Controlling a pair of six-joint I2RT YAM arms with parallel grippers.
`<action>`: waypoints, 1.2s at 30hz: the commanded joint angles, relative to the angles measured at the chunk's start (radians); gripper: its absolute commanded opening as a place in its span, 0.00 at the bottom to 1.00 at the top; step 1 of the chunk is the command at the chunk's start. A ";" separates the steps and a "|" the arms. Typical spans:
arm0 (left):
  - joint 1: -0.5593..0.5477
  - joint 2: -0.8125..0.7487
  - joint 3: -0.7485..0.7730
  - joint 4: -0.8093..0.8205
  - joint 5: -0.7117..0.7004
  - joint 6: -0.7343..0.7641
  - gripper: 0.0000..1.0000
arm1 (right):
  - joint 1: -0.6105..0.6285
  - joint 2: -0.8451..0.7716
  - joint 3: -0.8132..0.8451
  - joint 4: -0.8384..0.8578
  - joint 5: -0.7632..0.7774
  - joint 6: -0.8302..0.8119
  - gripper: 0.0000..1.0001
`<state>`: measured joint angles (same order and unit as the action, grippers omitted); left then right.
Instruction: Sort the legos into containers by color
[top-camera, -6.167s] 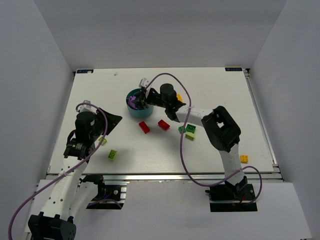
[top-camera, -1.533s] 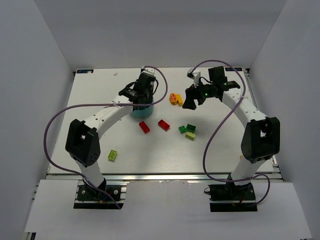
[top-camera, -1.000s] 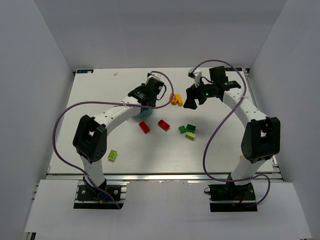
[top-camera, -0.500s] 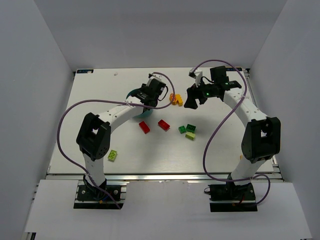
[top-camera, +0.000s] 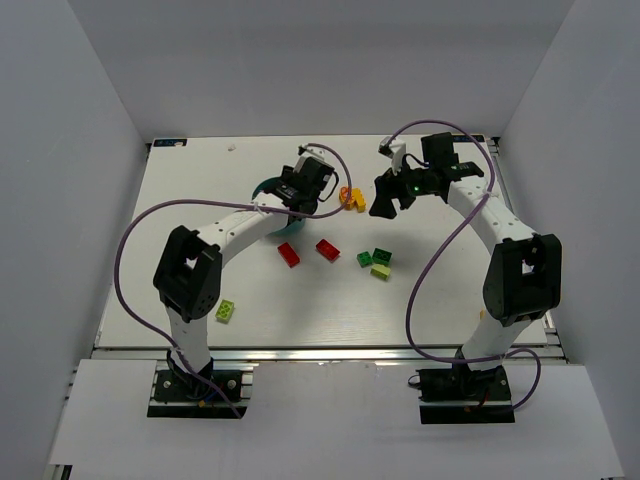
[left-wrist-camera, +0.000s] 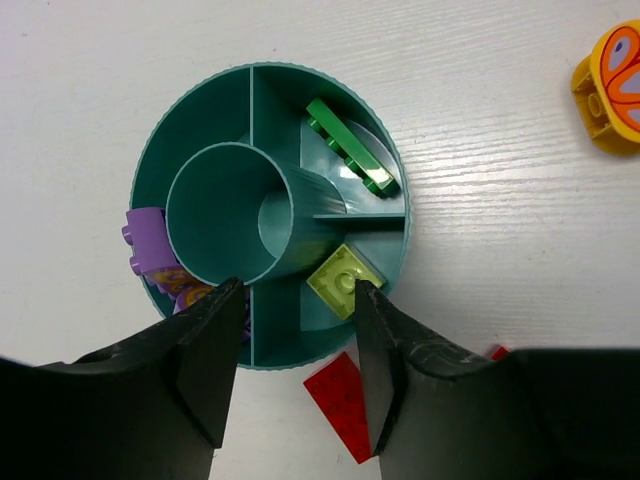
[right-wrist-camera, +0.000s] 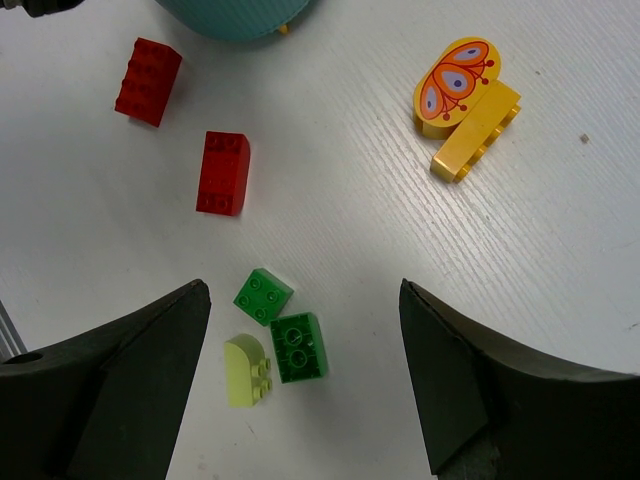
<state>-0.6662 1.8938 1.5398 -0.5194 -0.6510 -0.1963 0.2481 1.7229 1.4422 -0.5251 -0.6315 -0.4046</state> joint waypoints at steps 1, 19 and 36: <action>-0.010 -0.047 0.060 -0.004 -0.016 -0.025 0.56 | -0.007 -0.046 -0.005 -0.016 -0.005 -0.043 0.81; 0.281 -0.755 -0.535 0.001 0.401 -0.572 0.80 | 0.080 0.082 0.044 -0.295 0.271 -0.125 0.71; 0.312 -1.053 -0.760 -0.142 0.332 -0.677 0.87 | 0.172 0.164 -0.011 -0.299 0.377 -0.257 0.80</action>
<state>-0.3614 0.8600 0.8059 -0.6224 -0.2996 -0.8528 0.4164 1.8759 1.4517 -0.8120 -0.2684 -0.6182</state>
